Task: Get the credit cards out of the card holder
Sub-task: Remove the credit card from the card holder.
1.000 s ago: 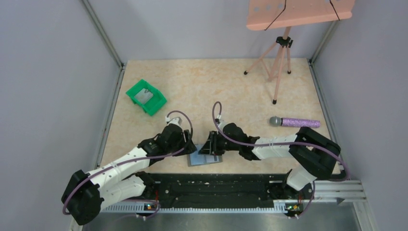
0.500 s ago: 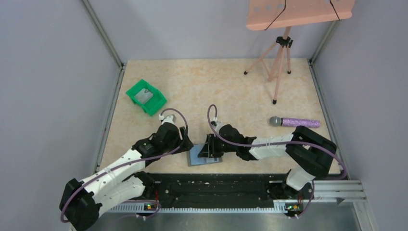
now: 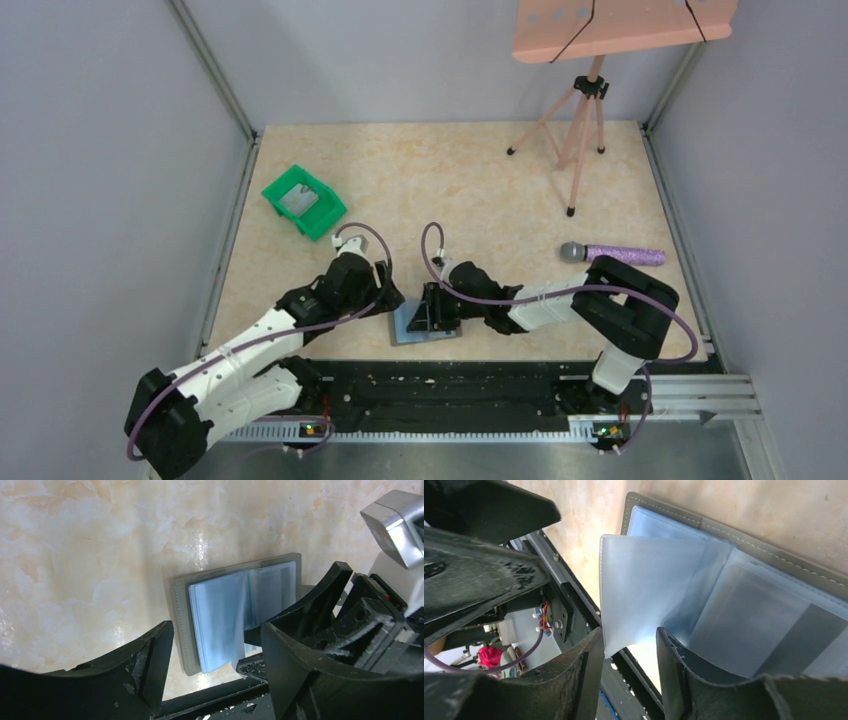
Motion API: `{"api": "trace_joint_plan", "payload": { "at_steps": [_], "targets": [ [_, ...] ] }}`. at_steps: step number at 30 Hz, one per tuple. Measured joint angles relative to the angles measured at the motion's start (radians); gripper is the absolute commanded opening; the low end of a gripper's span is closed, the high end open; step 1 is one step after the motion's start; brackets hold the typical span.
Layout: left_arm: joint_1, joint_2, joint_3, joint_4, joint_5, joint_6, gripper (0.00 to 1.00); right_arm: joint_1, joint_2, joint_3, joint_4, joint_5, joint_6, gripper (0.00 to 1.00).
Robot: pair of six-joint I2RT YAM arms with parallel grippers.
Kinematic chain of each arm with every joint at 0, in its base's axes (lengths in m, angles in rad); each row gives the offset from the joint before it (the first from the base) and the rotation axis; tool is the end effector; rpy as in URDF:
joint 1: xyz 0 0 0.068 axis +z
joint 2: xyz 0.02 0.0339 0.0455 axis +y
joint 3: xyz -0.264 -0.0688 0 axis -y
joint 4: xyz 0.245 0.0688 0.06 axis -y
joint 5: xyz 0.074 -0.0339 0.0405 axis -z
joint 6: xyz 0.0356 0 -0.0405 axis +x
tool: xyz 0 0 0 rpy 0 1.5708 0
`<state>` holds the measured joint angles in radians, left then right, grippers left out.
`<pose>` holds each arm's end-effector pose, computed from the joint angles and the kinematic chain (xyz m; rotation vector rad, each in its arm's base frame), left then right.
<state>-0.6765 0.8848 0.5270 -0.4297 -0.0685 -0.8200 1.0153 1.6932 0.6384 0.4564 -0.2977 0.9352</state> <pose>0.1423 -0.1111 0.2106 -0.2103 2.4419 -0.6270 0.1570 0.2728 0.1312 -0.2994 2.5010 1.3099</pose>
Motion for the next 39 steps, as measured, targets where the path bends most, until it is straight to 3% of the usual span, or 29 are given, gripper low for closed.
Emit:
{"api": "trace_joint_plan", "payload": {
  "at_steps": [8, 14, 28, 33, 39],
  "targets": [
    [0.000, 0.108, -0.018, 0.056, 0.004, 0.012, 0.67, 0.005, -0.040, 0.000, -0.027, 0.005, -0.035, 0.49],
    [0.000, 0.178, -0.027, 0.068, 0.034, 0.014, 0.67, 0.005, -0.071, 0.004, -0.045, 0.007, -0.067, 0.39],
    [0.001, 0.010, -0.028, 0.032, -0.023, -0.010, 0.73, 0.005, -0.011, 0.005, 0.055, -0.058, -0.076, 0.49],
    [0.001, 0.019, -0.032, 0.042, -0.012, -0.014, 0.68, 0.006, 0.010, 0.005, 0.053, -0.069, -0.076, 0.48],
    [0.001, 0.138, -0.047, 0.071, 0.019, -0.015, 0.61, 0.006, -0.019, 0.003, 0.018, -0.061, -0.079, 0.49]
  ]
}}
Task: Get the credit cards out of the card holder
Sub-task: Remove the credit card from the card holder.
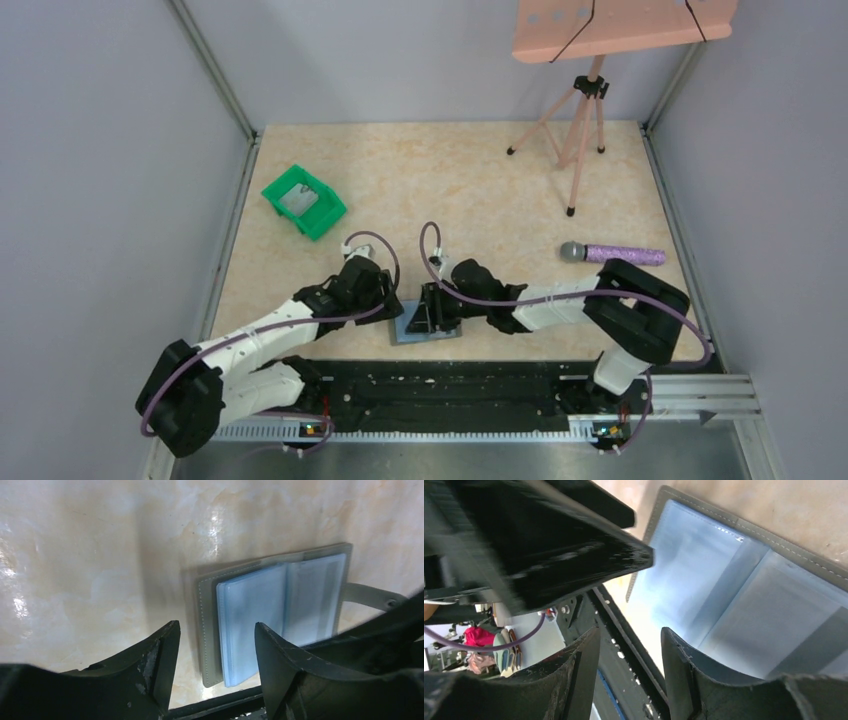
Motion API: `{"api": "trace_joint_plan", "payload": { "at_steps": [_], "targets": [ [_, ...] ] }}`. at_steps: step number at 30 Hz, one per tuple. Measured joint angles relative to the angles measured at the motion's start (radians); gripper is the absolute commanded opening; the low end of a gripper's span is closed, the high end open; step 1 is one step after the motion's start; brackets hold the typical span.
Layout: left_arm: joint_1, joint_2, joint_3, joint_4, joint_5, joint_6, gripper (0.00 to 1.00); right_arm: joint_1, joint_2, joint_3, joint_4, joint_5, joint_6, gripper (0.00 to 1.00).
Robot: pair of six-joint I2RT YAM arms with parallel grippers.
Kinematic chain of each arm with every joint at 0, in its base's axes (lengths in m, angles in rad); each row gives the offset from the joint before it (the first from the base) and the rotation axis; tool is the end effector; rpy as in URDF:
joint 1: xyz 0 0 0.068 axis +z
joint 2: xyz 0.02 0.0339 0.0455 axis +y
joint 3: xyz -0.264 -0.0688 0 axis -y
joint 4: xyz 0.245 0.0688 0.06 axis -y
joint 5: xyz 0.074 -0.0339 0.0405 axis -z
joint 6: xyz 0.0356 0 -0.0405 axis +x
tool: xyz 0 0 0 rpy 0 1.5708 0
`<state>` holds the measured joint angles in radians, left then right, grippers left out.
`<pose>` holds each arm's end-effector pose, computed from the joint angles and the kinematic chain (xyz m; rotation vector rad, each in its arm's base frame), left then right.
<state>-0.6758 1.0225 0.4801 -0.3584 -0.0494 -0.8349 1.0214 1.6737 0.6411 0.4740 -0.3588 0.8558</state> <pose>0.1503 -0.1182 0.1778 -0.2257 2.5537 -0.5657 0.1539 0.2754 0.1396 -0.4507 2.4354 1.3659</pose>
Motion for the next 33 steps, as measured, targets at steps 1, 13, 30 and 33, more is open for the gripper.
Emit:
{"api": "trace_joint_plan", "payload": {
  "at_steps": [1, 13, 30, 33],
  "targets": [
    [0.000, 0.021, 0.000, 0.000, 0.006, 0.000, 0.61, 0.000, -0.025, -0.002, -0.024, 0.011, -0.003, 0.49],
    [0.000, 0.095, -0.037, 0.093, 0.085, 0.000, 0.48, -0.082, -0.257, -0.089, -0.183, 0.131, -0.050, 0.49],
    [-0.040, 0.192, -0.075, 0.304, 0.200, -0.056, 0.14, -0.137, -0.367, -0.157, -0.372, 0.255, -0.079, 0.46],
    [-0.060, 0.201, -0.081, 0.333, 0.202, -0.084, 0.08, -0.139, -0.407, -0.157, -0.421, 0.280, -0.079, 0.46]
  ]
}}
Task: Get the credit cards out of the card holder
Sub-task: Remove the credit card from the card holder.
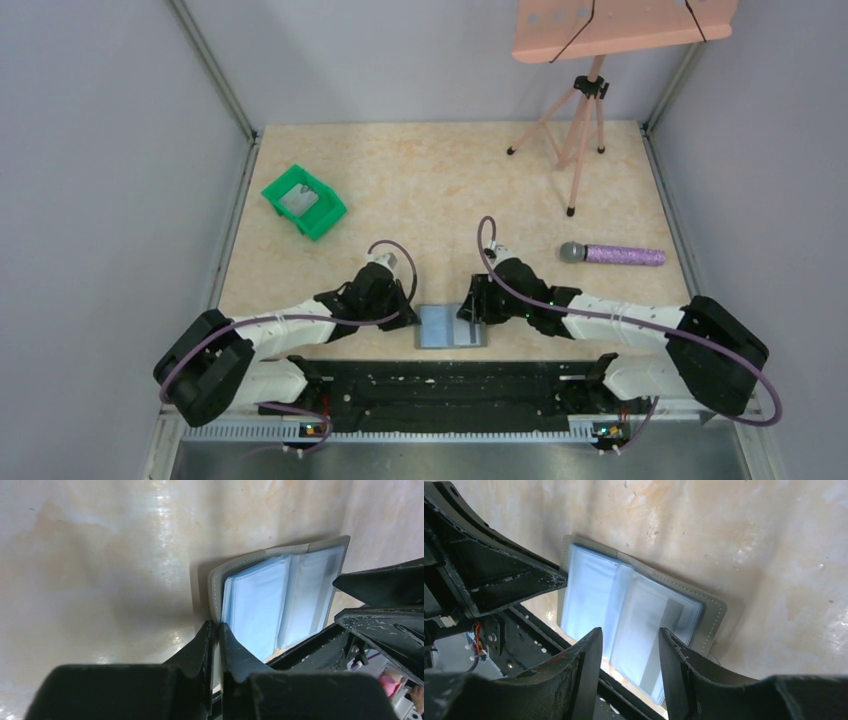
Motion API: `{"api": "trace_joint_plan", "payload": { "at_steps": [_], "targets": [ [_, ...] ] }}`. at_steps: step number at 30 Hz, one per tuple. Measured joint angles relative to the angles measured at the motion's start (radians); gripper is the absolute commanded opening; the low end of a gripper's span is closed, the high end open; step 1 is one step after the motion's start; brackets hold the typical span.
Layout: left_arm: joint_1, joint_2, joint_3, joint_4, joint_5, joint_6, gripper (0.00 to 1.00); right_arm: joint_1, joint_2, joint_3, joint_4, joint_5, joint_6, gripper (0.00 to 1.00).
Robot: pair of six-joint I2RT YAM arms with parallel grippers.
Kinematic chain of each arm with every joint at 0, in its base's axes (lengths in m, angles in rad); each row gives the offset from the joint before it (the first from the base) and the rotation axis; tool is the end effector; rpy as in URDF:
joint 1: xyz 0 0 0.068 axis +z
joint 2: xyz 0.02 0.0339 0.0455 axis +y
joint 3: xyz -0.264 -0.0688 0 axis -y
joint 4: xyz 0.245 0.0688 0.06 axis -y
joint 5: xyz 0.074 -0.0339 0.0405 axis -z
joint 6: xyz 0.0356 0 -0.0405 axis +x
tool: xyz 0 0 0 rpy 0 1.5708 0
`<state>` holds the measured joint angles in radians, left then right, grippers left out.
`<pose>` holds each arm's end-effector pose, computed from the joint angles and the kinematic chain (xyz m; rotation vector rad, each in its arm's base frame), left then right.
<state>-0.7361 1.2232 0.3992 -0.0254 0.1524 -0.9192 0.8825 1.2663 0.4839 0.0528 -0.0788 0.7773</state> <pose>0.1540 -0.1468 0.1407 -0.1649 2.6241 -0.8657 0.1494 0.1860 0.1622 -0.1744 2.4792 0.8862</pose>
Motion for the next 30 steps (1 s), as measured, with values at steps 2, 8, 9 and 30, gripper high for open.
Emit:
{"api": "trace_joint_plan", "payload": {
  "at_steps": [2, 8, 9, 30],
  "targets": [
    [-0.015, 0.003, -0.004, 0.025, -0.001, -0.021, 0.06, 0.000, -0.031, 0.000, -0.025, 0.016, 0.001, 0.46],
    [-0.044, 0.012, -0.010, 0.053, -0.015, -0.068, 0.02, 0.000, -0.064, -0.010, -0.077, 0.063, 0.007, 0.45],
    [-0.045, 0.012, -0.010, 0.053, -0.016, -0.071, 0.02, 0.000, -0.066, -0.019, -0.081, 0.067, 0.009, 0.45],
    [-0.068, 0.012, -0.014, 0.060, -0.042, -0.105, 0.04, 0.000, -0.090, -0.046, -0.124, 0.089, 0.015, 0.35]
  ]
}}
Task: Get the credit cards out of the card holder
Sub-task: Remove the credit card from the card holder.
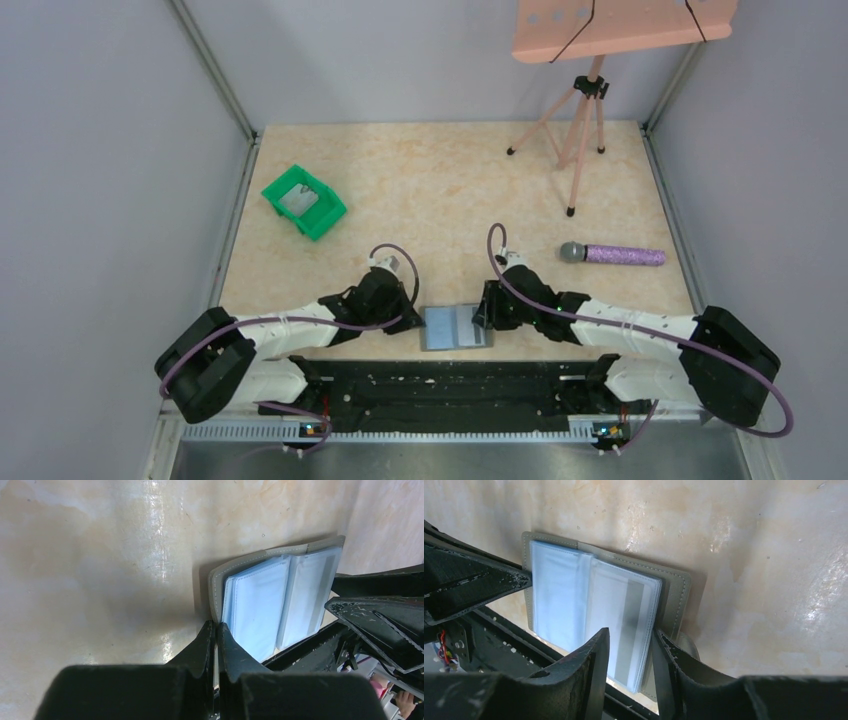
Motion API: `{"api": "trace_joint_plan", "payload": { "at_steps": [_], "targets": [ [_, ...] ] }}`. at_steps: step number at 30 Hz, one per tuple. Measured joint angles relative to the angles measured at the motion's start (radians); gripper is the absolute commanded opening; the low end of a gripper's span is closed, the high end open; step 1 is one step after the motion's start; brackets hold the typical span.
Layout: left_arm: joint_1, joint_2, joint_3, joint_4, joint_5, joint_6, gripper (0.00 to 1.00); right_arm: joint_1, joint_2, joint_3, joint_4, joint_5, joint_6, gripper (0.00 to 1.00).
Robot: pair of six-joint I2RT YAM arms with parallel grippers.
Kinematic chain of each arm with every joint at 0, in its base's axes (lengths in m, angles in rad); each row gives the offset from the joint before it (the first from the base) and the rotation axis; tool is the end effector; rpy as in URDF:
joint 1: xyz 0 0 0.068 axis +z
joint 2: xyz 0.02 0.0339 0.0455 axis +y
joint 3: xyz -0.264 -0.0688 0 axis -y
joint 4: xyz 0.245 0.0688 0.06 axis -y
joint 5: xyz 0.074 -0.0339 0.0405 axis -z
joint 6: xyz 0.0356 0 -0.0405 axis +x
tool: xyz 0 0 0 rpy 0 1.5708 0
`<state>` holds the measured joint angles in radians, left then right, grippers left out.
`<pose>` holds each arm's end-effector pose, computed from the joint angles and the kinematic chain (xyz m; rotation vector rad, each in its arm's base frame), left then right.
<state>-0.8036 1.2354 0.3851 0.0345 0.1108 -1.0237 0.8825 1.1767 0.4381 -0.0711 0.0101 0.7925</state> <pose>0.1463 -0.1574 0.1386 -0.2302 2.6075 -0.9102 0.1373 0.1664 0.1573 -0.1085 2.5228 0.7420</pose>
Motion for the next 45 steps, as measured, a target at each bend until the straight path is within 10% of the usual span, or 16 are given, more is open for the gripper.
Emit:
{"api": "trace_joint_plan", "payload": {
  "at_steps": [45],
  "targets": [
    [-0.026, 0.000, 0.000, -0.003, -0.023, -0.007, 0.04, 0.000, -0.015, 0.016, -0.040, 0.002, -0.006, 0.34]
  ]
}}
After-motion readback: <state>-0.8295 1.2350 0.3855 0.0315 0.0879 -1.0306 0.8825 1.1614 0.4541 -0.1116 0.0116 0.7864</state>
